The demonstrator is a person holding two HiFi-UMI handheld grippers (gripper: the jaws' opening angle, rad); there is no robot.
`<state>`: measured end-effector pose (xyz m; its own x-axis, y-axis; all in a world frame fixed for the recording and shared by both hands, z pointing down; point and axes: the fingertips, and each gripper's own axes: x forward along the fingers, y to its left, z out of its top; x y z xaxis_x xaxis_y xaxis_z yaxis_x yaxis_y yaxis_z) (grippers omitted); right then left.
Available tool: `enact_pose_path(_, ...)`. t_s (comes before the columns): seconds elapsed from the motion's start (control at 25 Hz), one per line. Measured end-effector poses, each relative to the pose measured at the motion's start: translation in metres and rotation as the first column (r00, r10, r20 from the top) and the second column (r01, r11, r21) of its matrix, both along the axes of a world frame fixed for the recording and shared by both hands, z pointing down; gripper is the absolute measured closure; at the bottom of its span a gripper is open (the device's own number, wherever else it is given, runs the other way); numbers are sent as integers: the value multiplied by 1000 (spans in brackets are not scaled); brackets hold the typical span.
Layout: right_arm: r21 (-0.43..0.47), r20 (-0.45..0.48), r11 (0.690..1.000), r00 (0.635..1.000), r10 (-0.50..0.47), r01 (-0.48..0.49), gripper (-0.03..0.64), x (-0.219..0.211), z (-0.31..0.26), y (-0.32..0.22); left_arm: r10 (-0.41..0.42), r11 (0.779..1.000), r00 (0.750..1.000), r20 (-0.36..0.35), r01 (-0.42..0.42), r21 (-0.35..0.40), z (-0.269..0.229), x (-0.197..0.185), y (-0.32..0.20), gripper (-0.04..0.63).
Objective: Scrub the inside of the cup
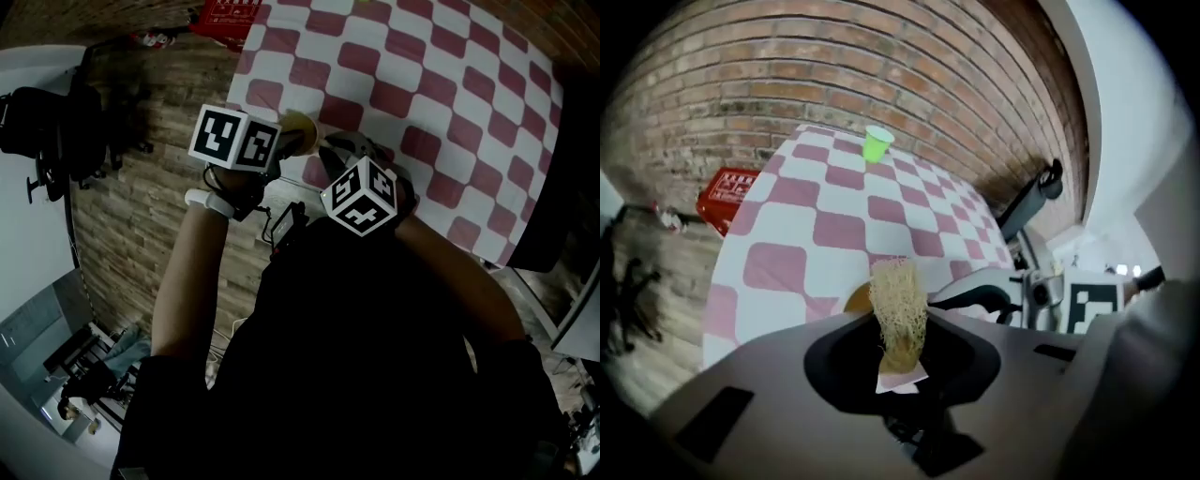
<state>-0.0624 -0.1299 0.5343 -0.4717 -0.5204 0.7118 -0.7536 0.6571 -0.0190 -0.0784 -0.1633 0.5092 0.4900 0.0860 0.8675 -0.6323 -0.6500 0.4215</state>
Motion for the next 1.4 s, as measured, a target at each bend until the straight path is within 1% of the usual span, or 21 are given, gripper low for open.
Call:
enact_pose_path(0.08, -1, 1, 1000, 1000, -4, 4, 543, 0, 0, 1, -119, 991, 986, -118, 110, -79, -13, -3, -1, 508)
enact_pose_path(0.2, -2, 6, 1000, 1000, -7, 8, 543, 1, 1, 1, -273, 955, 923, -270, 226, -192, -35, -5, -3, 506)
enact_pose_path(0.24, -1, 7, 1000, 1000, -9, 9, 543, 1, 1, 1, -303, 946, 905, -299, 248, -207, -42, -6, -5, 508)
enact_pose_path(0.28, 0, 6, 1000, 1000, -11, 11, 543, 1, 1, 2, -310, 946, 901, -305, 258, -197, -45, -8, -7, 508)
enact_pose_path(0.32, -1, 6, 1000, 1000, -13, 13, 543, 1, 2, 2, -289, 954, 914, -285, 252, -161, -45, -10, -9, 508)
enact_pose_path(0.36, -1, 6, 1000, 1000, -14, 14, 543, 1, 2, 2, -242, 969, 940, -239, 222, -105, -42, -13, -10, 506)
enact_pose_path(0.44, -3, 5, 1000, 1000, -15, 15, 543, 1, 2, 2, -85, 996, 992, -97, 87, 17, -32, -15, -7, 508)
enact_pose_path(0.48, -4, 4, 1000, 1000, -15, 15, 543, 1, 2, 2, 14, 998, 1000, -18, -13, 65, -26, -14, -3, 506)
enact_pose_path(0.52, -3, 3, 1000, 1000, -16, 16, 543, 0, 2, 2, 116, 988, 992, 57, -121, 101, -21, -10, 2, 506)
enact_pose_path(0.56, -2, 1, 1000, 1000, -18, 18, 543, 0, 2, 1, 209, 967, 970, 124, -224, 123, -15, -5, 6, 506)
enact_pose_path(0.6, 0, -1, 1000, 1000, -19, 19, 543, 0, 2, 1, 278, 943, 942, 185, -305, 135, -7, -1, 8, 506)
enact_pose_path(0.64, 1, -4, 1000, 1000, -19, 19, 543, 1, 2, 1, 316, 925, 917, 244, -356, 137, 2, 1, 7, 508)
enact_pose_path(0.72, 2, -7, 1000, 1000, -18, 18, 543, 0, 1, 1, 326, 918, 877, 353, -383, 105, 18, -7, 6, 506)
enact_pose_path(0.8, 5, -6, 1000, 1000, -19, 19, 543, -1, -1, 0, 310, 922, 863, 398, -375, 95, 28, -11, 6, 508)
enact_pose_path(0.88, 7, -6, 1000, 1000, -19, 19, 543, -1, -2, 0, 296, 916, 854, 428, -381, 127, 28, -12, 4, 506)
enact_pose_path(0.96, 7, -5, 1000, 1000, -19, 19, 543, 0, -2, 0, 275, 896, 841, 466, -399, 192, 20, -15, -3, 506)
enact_pose_path(1.0, 7, -3, 1000, 1000, -18, 18, 543, 0, -2, 1, 259, 886, 840, 477, -404, 229, 13, -16, -6, 506)
enact_pose_path(1.12, 5, 5, 1000, 1000, -16, 16, 543, 2, -2, 3, 219, 863, 863, 456, -390, 322, -16, -15, -7, 506)
enact_pose_path(1.24, 9, 4, 1000, 1000, -17, 17, 543, 3, -2, 2, 222, 840, 865, 451, -404, 362, -31, -15, -4, 506)
enact_pose_path(1.28, 10, 3, 1000, 1000, -18, 18, 543, 3, -2, 2, 229, 845, 865, 446, -404, 350, -28, -15, -3, 506)
enact_pose_path(1.4, 5, 0, 1000, 1000, -19, 19, 543, 3, 0, 2, 246, 884, 872, 423, -381, 272, -1, -12, 1, 506)
